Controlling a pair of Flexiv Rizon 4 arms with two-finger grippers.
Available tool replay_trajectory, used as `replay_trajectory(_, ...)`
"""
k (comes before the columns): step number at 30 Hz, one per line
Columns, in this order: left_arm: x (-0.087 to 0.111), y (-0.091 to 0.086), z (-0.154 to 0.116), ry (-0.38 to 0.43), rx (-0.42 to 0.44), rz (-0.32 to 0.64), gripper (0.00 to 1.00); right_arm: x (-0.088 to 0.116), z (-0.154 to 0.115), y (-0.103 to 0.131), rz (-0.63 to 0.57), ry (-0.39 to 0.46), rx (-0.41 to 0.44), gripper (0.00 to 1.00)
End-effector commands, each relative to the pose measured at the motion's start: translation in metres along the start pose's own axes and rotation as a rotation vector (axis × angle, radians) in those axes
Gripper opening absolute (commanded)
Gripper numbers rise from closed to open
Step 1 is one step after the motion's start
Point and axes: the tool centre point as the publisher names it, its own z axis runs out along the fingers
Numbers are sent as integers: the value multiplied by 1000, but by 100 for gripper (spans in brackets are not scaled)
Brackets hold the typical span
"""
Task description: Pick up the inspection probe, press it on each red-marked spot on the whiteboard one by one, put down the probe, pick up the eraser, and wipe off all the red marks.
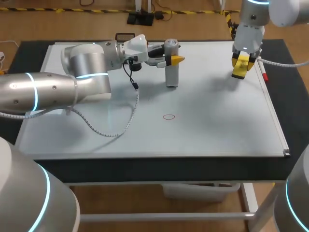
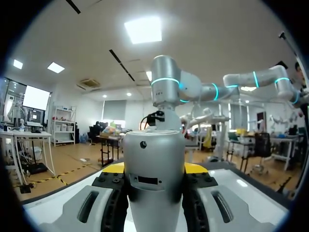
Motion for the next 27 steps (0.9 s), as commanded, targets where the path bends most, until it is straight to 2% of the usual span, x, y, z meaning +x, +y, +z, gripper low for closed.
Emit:
replay_trajectory(1, -2, 2, 2, 7, 5, 1, 0, 0, -1, -1, -2, 3, 1, 0)
replay_trajectory(27, -1, 3, 3, 14, -4, 7, 0, 0, -1, -1, -2, 3, 1, 0)
